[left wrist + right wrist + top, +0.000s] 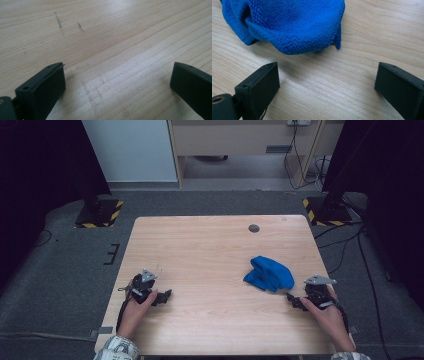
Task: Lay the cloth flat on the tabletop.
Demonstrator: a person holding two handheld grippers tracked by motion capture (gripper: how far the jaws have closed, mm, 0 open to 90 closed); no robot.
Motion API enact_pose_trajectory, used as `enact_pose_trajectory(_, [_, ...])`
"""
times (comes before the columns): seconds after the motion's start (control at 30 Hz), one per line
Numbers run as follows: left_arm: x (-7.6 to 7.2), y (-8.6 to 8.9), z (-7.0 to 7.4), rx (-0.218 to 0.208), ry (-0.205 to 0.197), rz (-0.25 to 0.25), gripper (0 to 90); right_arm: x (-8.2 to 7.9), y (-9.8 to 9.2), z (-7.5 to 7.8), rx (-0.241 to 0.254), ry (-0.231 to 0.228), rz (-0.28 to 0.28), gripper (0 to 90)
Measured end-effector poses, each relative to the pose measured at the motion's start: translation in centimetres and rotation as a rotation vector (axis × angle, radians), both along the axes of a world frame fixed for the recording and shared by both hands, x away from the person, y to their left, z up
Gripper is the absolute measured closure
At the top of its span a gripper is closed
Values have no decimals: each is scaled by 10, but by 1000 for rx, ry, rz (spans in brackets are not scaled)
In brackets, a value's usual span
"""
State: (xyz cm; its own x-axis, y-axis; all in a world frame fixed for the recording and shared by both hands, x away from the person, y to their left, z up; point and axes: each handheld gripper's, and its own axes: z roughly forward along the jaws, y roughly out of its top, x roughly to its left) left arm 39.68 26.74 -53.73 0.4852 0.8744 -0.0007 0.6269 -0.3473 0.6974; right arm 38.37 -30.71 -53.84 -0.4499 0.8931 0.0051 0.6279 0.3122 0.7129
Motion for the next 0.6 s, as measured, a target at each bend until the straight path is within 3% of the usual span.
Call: enact_pose_trajectory(0.6, [-2,0,0,0,0,-11,0,5,3,0,2,3,-27,43])
